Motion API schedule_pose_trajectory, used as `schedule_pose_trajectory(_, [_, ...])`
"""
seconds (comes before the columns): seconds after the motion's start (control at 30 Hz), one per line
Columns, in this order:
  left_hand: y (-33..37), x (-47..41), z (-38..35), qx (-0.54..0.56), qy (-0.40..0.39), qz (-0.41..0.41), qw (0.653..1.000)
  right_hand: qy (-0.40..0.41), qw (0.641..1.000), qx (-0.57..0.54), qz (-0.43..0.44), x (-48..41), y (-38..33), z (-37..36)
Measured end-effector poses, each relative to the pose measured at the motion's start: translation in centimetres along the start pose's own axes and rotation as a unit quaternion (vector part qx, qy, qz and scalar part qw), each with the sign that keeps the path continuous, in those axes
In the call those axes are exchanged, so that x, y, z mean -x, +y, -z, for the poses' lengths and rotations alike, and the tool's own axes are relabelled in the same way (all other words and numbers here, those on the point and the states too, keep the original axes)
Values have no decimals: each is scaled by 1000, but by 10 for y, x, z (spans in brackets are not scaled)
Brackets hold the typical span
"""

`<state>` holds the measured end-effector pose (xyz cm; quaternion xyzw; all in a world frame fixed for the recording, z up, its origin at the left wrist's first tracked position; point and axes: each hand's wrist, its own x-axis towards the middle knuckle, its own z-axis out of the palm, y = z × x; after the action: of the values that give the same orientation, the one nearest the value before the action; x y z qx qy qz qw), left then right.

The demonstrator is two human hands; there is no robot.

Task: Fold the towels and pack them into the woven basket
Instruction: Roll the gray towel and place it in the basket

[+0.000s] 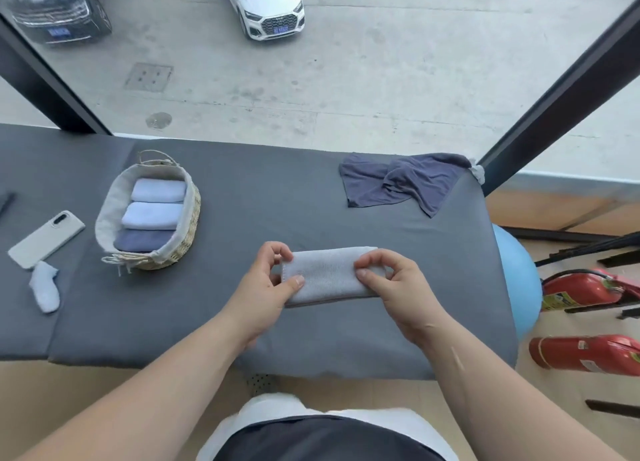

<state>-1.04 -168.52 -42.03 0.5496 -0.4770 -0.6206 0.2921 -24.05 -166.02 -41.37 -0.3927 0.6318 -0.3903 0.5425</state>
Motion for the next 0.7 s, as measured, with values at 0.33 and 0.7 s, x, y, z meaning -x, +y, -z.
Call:
schedule_pose_trajectory(0.33, [-2,-13,110,-54,81,-4,995,-39,998,22,-34,-39,-7,-112])
schedule_pose_trajectory(0.7, [-27,-27,235,-34,121,80,989,-103,990,97,-26,-85,-32,-231])
